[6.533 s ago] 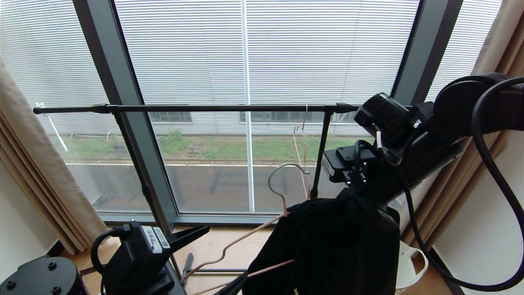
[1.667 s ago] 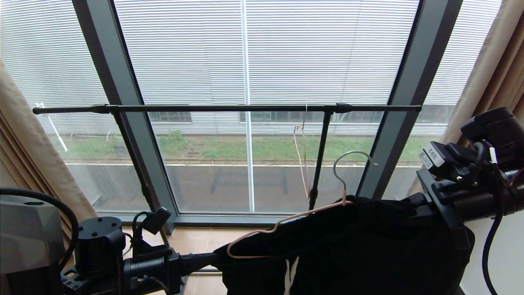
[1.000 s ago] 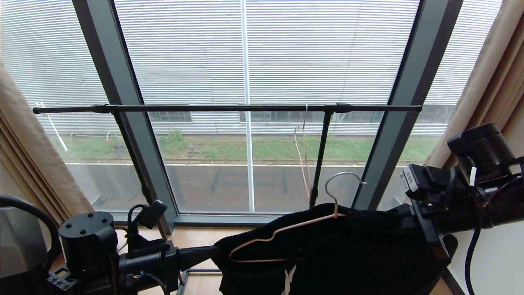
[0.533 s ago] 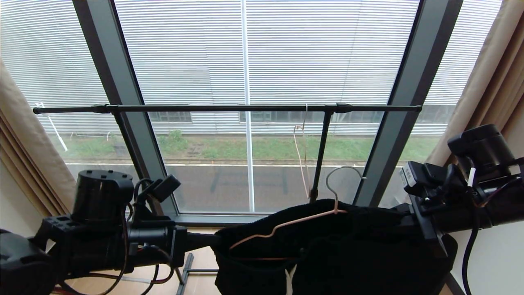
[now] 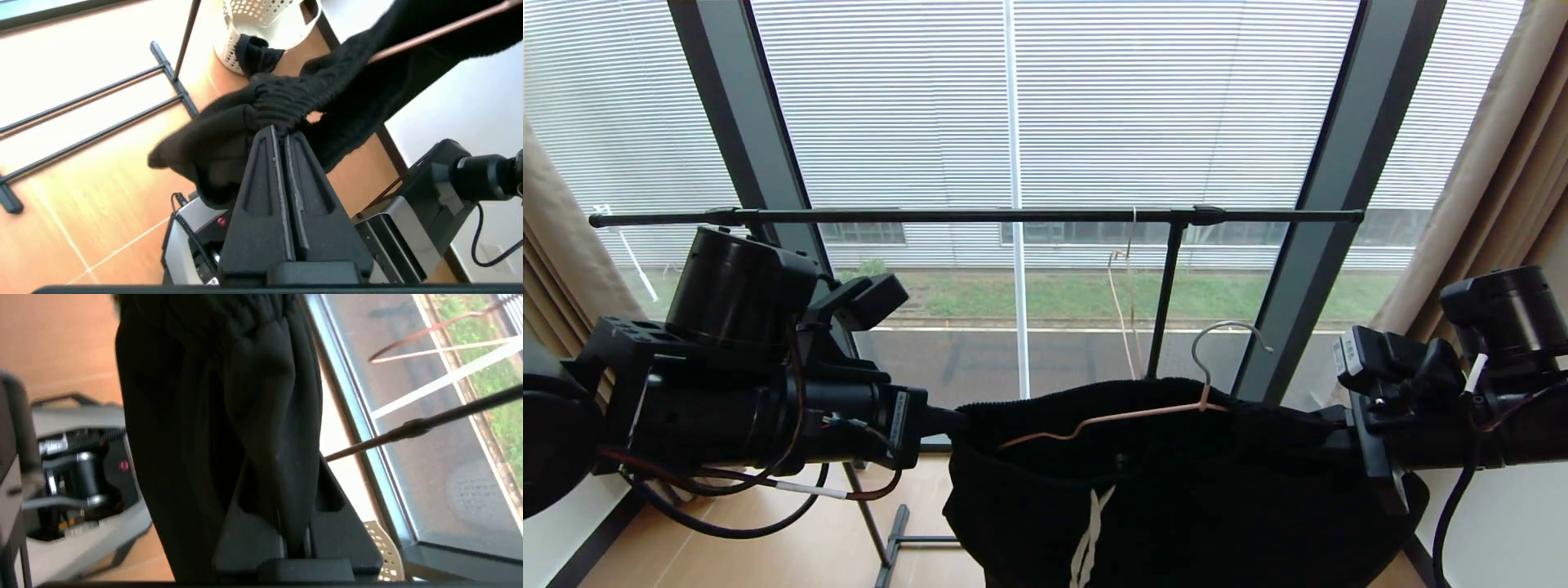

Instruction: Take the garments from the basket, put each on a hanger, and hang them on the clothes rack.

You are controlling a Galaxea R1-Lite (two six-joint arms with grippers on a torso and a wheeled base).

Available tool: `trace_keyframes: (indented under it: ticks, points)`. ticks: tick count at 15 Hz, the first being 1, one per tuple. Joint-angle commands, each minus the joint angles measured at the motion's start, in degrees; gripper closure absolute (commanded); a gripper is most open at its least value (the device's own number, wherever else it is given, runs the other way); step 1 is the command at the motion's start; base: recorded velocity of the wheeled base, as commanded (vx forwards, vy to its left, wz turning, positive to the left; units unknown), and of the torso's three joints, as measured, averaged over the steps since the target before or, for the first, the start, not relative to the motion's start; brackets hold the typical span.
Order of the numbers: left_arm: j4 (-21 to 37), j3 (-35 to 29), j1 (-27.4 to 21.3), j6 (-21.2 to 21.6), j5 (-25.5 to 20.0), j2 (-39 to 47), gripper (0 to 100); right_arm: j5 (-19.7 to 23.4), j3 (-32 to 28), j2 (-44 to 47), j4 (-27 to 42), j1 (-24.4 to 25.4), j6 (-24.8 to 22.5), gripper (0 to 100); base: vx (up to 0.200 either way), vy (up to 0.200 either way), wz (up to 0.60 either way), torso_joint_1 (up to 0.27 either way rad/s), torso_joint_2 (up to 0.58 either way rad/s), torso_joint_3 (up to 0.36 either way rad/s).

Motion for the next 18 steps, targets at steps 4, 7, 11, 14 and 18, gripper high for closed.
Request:
trace_keyframes:
  ticks: [4,7,11,14,18]
  points:
    - [9.9,-13.2,-4.6,0.0,5.4,5.4,100,-3.0,0.1,-0.4,-0.1,0.3,1.6,100,0.0,0.0,0.0,0.0,0.0,0.0]
    - [20.3,-24.3,-5.4,0.0,8.0,8.5,100,-8.6,0.9,-0.5,-6.0,1.0,8.4,100,0.0,0.0,0.0,0.0,0.0,0.0]
    - [23.5,-29.8,-6.9,-0.4,11.1,11.3,100,-14.1,1.6,-0.6,-9.2,7.6,16.1,100,0.0,0.0,0.0,0.0,0.0,0.0]
    - [26.7,-34.8,-8.8,-0.5,15.5,13.7,100,-20.9,4.4,0.3,-18.1,12.8,23.0,100,0.0,0.0,0.0,0.0,0.0,0.0]
    - [30.1,-43.6,-8.8,-2.9,17.7,18.4,100,-22.4,11.7,0.8,-30.9,17.0,23.0,100,0.0,0.0,0.0,0.0,0.0,0.0]
